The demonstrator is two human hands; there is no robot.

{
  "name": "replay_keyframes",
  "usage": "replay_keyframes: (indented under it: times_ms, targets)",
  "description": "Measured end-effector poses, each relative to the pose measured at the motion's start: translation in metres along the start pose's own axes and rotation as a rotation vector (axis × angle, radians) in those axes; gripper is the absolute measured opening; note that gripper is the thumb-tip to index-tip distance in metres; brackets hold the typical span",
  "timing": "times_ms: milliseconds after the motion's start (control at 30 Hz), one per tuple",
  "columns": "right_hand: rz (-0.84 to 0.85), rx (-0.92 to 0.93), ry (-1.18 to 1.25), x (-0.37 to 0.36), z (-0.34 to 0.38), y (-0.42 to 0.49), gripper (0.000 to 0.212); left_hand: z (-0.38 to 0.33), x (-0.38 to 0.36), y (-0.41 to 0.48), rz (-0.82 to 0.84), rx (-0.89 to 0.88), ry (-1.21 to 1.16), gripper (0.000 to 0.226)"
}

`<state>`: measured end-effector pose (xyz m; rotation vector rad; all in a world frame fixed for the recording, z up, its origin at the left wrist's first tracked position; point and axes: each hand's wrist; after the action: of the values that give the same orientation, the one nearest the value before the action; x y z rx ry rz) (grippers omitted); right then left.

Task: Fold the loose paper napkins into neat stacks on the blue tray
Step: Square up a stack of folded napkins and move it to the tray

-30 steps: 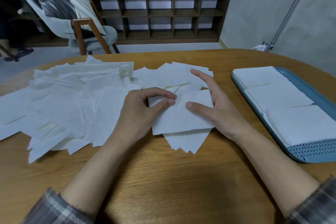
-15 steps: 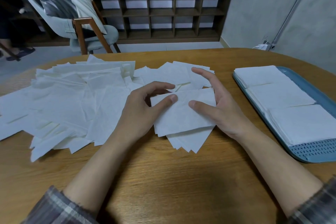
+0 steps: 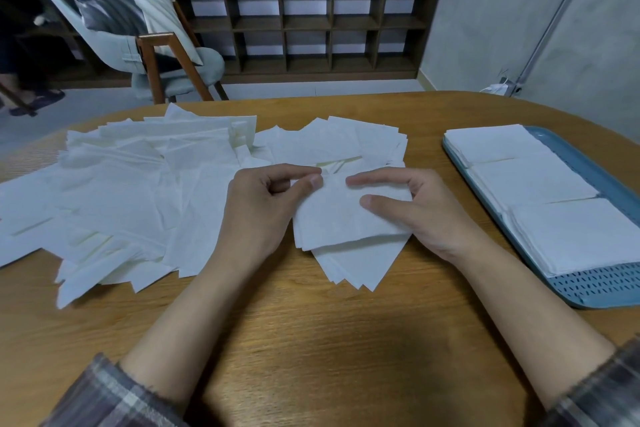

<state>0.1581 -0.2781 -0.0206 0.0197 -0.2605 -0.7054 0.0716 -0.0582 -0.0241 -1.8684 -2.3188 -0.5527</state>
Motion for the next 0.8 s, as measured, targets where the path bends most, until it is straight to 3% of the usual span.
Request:
replay_keyframes:
  times_ms: [133, 267, 467, 800]
  targets:
    - [-0.092, 0.001, 0.018, 0.001, -0.005, 0.003, 0.025, 0.001, -0.002, 0.0, -0.005, -0.003, -0.007, 0.011]
    - [-0.33, 0.007, -0.039, 0.009, -0.01, 0.005, 0.029, 0.002, -0.004, -0.001, -0.018, -0.052, 0.108, 0.023]
    - [-0.422, 0.008, -0.064, 0.012, -0.01, 0.005, 0.035, 0.014, -0.013, -0.006, 0.353, 0.043, 0.536, 0.036]
    - [-0.422, -0.019, -0.131, 0.009, -0.006, 0.004, 0.033, 0.002, 0.001, -0.005, 0.616, 0.054, 0.469, 0.022]
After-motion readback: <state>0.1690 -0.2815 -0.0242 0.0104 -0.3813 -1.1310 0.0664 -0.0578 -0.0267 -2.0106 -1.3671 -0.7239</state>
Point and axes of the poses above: each hand's wrist, its own y-axis towards the middle knuckle, its own x-axis out of the back of the hand, z = x × y, and after that the axes turned 13 degrees about z, right-handed
